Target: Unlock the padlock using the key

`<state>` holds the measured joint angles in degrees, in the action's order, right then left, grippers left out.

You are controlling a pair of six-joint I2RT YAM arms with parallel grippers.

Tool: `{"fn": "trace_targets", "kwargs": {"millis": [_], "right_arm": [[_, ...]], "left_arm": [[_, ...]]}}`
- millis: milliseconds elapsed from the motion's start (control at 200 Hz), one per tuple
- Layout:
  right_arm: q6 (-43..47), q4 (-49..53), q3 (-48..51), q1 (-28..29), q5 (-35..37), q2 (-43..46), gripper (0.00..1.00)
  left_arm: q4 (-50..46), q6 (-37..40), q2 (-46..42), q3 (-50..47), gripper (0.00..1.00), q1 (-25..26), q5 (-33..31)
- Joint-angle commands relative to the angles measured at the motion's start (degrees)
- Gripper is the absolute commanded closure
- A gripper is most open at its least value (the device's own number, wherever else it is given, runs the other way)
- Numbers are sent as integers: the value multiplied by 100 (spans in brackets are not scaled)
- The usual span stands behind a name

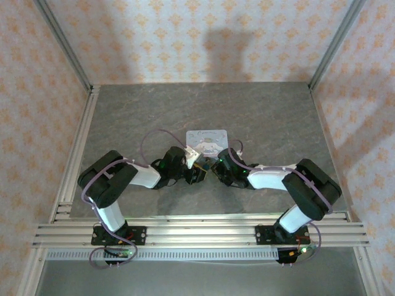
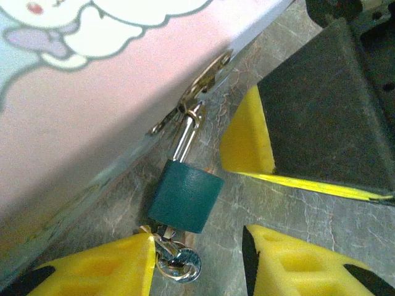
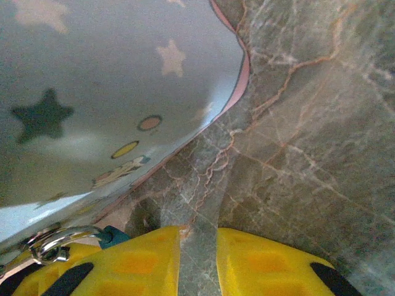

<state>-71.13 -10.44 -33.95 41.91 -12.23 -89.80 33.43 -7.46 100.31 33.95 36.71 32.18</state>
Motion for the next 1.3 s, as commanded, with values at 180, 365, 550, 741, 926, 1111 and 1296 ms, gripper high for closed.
{"fn": "trace_targets", "kwargs": {"millis": [180, 365, 550, 741, 926, 1111, 1296], "right_arm": [[-180, -779, 124, 1, -260, -525, 84], [-539, -1437, 383, 7, -231, -487, 85], [-434, -816, 579, 49, 413, 395, 86], [-73, -386, 475, 218, 805, 956, 82], [-72, -924, 491, 361, 733, 638, 80], [-49, -1160, 363, 423, 632, 161, 73], [56, -1332, 381, 427, 680, -81, 66]], "left_arm": [[-6, 234, 112, 20, 69, 29, -199], [-109, 377, 116, -28, 80, 73, -270], [-110, 421, 130, -64, 83, 82, -344], [-55, 406, 220, -35, 84, 86, -321], [-33, 373, 301, 48, 87, 86, -249], [-111, 395, 305, 90, 87, 83, -212], [-135, 399, 331, 90, 88, 82, -160]]}}
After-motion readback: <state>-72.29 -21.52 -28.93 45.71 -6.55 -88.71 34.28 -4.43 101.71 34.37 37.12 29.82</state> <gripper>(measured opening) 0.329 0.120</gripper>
